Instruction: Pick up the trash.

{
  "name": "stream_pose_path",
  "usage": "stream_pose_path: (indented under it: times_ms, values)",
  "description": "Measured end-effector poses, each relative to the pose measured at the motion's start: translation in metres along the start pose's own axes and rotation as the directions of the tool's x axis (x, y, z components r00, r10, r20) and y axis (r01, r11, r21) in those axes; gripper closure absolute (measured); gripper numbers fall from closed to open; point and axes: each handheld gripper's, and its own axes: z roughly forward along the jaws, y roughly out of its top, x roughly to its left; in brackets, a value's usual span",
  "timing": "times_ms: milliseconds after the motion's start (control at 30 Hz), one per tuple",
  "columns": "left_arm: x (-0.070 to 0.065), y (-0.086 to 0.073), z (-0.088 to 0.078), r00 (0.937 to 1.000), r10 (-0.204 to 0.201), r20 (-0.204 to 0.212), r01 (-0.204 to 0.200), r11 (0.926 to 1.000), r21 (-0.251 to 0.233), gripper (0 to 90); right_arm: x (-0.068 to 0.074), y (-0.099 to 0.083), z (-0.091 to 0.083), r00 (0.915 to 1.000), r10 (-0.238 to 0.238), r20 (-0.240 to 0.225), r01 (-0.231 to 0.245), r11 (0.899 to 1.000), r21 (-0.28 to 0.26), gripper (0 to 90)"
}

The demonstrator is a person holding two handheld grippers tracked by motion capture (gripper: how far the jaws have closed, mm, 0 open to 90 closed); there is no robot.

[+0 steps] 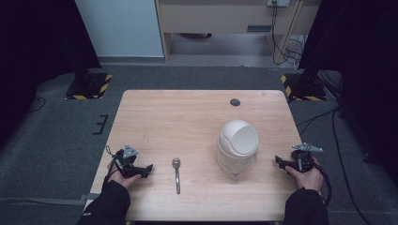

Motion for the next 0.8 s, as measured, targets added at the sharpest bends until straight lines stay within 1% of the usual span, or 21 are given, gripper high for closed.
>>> stream_pose_path:
  times_ms: [33, 67, 100, 133, 167, 200, 233, 267, 333, 367, 467, 567, 600, 667, 733, 767, 800]
  values:
    - [0.0, 0.0, 0.0, 1.0, 0.0, 0.0, 0.0, 1.0, 0.0, 0.0, 0.0, 0.0, 0.0, 1.0, 0.0, 0.0, 0.0, 1.0, 0.0, 25.4]
    - [0.0, 0.0, 0.0, 1.0, 0.0, 0.001, 0.0, 1.0, 0.0, 0.0, 0.002, 0.005, -0.004, 0.9997, -0.021, -0.011, 0.021, 0.999, -0.038, 25.0]
    - [0.0, 0.0, 0.0, 1.0, 0.0, 0.001, 0.0, 1.0, 0.0, 0.0, 0.002, 0.005, -0.004, 0.9997, -0.021, -0.011, 0.021, 0.999, -0.038, 25.0]
    - [0.0, 0.0, 0.0, 1.0, 0.0, 0.001, 0.0, 1.0, 0.0, 0.0, 0.004, 0.007, -0.005, 0.9995, -0.025, -0.019, 0.024, 0.998, -0.052, 24.5]
    - [0.0, 0.0, 0.0, 1.0, 0.002, 0.001, -0.002, 1.0, 0.001, 0.0, 0.008, 0.014, -0.011, 0.9986, -0.037, -0.036, 0.034, 0.996, -0.083, 23.8]
    - [0.0, 0.0, 0.0, 1.0, 0.002, 0.001, -0.002, 1.0, 0.0, 0.0, 0.008, 0.014, -0.011, 0.9986, -0.037, -0.036, 0.034, 0.996, -0.083, 23.8]
    - [0.0, 0.0, 0.0, 1.0, 0.002, 0.001, -0.002, 1.0, 0.0, 0.0, 0.012, 0.017, -0.015, 0.9969, -0.051, -0.06, 0.043, 0.993, -0.114, 23.7]
    - [0.0, -0.001, -0.001, 1.0, 0.002, 0.001, -0.002, 1.0, 0.0, 0.0, 0.012, 0.017, -0.015, 0.9969, -0.051, -0.06, 0.043, 0.993, -0.114, 23.7]
    - [0.0, -0.001, -0.001, 1.0, 0.004, 0.001, -0.004, 1.0, 0.001, 0.0, 0.014, 0.021, -0.018, 0.9953, -0.077, -0.059, 0.069, 0.99, -0.124, 24.3]
    - [0.0, -0.001, -0.001, 1.0, 0.004, 0.0, -0.004, 1.0, 0.001, 0.0, 0.016, 0.024, -0.023, 0.9935, -0.087, -0.073, 0.076, 0.987, -0.145, 24.6]
    - [0.0, -0.001, -0.001, 1.0, 0.002, 0.001, -0.002, 1.0, 0.001, 0.0, 0.018, 0.027, -0.026, 0.9934, -0.08, -0.083, 0.066, 0.985, -0.162, 24.4]
    - [0.0, -0.001, -0.001, 1.0, 0.002, 0.001, -0.002, 1.0, 0.0, 0.0, 0.021, 0.03, -0.03, 0.992, -0.09, -0.088, 0.074, 0.983, -0.17, 23.1]
    - [0.0, -0.001, -0.001, 1.0, 0.002, 0.001, -0.002, 1.0, 0.0, 0.0, 0.023, 0.034, -0.034, 0.9915, -0.1, -0.083, 0.084, 0.98, -0.182, 22.2]
    - [0.0, -0.001, -0.001, 1.0, 0.002, 0.001, -0.002, 1.0, 0.0, 0.0, 0.024, 0.036, -0.036, 0.9913, -0.103, -0.083, 0.085, 0.978, -0.19, 22.1]
    - [0.0, -0.001, -0.001, 1.0, 0.004, 0.001, -0.004, 1.0, 0.001, 0.0, 0.026, 0.042, -0.044, 0.9904, -0.109, -0.085, 0.087, 0.969, -0.23, 21.8]
    - [0.0, -0.001, -0.001, 1.0, 0.004, 0.001, -0.004, 1.0, 0.001, 0.0, 0.026, 0.043, -0.047, 0.9901, -0.111, -0.086, 0.087, 0.967, -0.24, 21.7]
    - [0.0, -0.001, -0.001, 1.0, 0.004, 0.001, -0.004, 1.0, 0.001, 0.0, 0.027, 0.046, -0.051, 0.99, -0.112, -0.086, 0.085, 0.961, -0.262, 21.5]
